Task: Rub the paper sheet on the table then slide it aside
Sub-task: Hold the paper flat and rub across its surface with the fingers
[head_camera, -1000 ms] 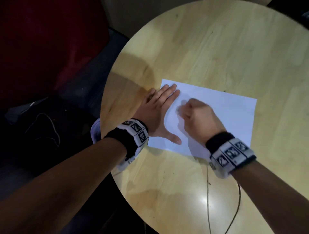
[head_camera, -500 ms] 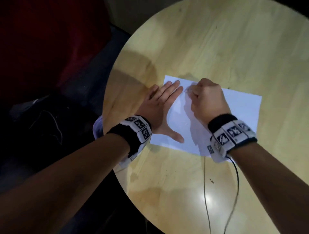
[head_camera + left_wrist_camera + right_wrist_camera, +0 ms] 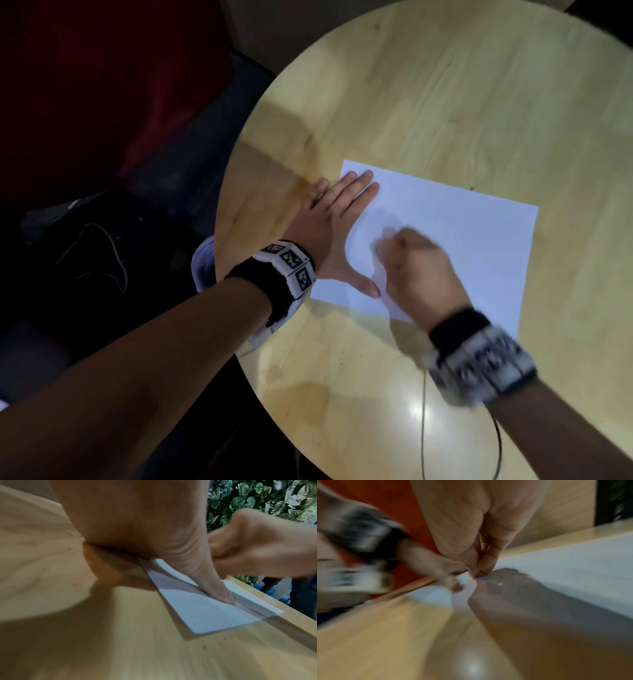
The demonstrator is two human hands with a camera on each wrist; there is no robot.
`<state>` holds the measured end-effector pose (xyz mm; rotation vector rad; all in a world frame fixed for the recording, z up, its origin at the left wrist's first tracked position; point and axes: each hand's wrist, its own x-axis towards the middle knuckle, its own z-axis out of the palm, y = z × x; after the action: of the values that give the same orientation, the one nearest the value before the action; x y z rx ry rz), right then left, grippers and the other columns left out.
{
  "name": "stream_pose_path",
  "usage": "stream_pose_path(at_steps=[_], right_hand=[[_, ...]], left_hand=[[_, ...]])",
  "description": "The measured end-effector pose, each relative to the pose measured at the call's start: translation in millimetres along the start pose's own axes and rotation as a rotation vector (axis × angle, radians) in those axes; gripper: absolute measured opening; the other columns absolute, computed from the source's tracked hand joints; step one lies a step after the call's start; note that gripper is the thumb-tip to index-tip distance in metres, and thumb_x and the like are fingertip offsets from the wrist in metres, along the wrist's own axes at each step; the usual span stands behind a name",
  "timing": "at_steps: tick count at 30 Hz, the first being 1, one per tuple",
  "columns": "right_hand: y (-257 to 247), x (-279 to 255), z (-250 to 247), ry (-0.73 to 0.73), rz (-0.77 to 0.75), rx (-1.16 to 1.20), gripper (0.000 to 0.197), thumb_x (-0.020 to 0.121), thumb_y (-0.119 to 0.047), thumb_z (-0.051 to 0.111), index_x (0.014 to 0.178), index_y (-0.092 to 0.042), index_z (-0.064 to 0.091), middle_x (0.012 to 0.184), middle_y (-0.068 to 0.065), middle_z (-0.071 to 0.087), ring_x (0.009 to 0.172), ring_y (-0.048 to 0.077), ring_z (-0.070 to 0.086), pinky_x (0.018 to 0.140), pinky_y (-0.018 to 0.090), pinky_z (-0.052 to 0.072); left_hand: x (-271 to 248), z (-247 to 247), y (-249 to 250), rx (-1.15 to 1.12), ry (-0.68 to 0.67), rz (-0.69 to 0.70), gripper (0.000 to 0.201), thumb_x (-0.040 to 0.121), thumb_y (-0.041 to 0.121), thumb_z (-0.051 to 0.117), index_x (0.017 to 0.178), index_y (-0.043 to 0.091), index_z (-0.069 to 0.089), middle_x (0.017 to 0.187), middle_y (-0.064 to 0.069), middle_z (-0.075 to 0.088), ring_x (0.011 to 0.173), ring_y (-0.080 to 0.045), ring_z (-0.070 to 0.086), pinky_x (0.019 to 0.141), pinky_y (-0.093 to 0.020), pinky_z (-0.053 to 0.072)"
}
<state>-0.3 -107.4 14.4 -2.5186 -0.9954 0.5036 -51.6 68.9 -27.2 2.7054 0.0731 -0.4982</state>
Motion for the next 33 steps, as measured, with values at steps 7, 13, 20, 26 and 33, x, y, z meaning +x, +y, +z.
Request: stream_pose_path(at_steps=[7,13,20,26,33], right_hand=[[16,71,-12,0.11,-0.049,-0.134,0.012,0.08,0.003,0.059,0.078,-0.004,0.069,0.077,0.017,0.056,0.063,0.035,0.058,0.057,0.032,0.046],[-11,-11,7,-0.015,-0.06,0.031,0.013,0.077,-0.012,0.054,0.07,-0.006,0.062,0.071,0.005,0.049,0.059,0.025,0.053,0.053,0.028,0.041],[17,77,-6,0.162,0.012,-0.093,0.015,0.088,-0.005,0.056,0.084,-0.001,0.07,0.081,0.019,0.059,0.067,0.035,0.061,0.058,0.031,0.047],[-2,-21,8,-0.008,-0.02,0.053,0.012,0.082,-0.008,0.055,0.084,-0.006,0.067,0.08,0.007,0.054,0.07,0.027,0.056,0.059,0.03,0.046],[14,-42,16,0.101,-0.049,0.1,0.016,0.084,-0.005,0.057,0.088,-0.004,0.072,0.078,0.008,0.057,0.068,0.028,0.062,0.058,0.037,0.054]], left_hand=[[0,-1,0,0.0,-0.002,-0.002,0.155,0.046,0.1,0.061,0.163,0.024,-0.004,0.17,0.006,-0.013,0.155,-0.012,-0.014,0.124,-0.04,-0.012],[0,4,-2,0.003,0.046,0.024,0.154,0.047,0.101,0.059,0.164,0.019,0.0,0.171,0.002,-0.009,0.156,-0.015,-0.012,0.124,-0.042,-0.011],[2,-1,0,0.012,-0.017,0.004,0.155,0.046,0.102,0.057,0.163,0.024,-0.008,0.17,0.005,-0.015,0.155,-0.013,-0.017,0.124,-0.042,-0.015],[-2,1,-1,0.0,0.048,0.031,0.154,0.047,0.102,0.056,0.164,0.018,0.0,0.171,0.001,-0.009,0.157,-0.016,-0.012,0.124,-0.042,-0.012],[-22,7,-28,-0.064,0.157,0.164,0.127,0.066,0.093,0.055,0.162,0.015,0.022,0.171,-0.001,0.011,0.158,-0.02,0.001,0.126,-0.05,0.008]])
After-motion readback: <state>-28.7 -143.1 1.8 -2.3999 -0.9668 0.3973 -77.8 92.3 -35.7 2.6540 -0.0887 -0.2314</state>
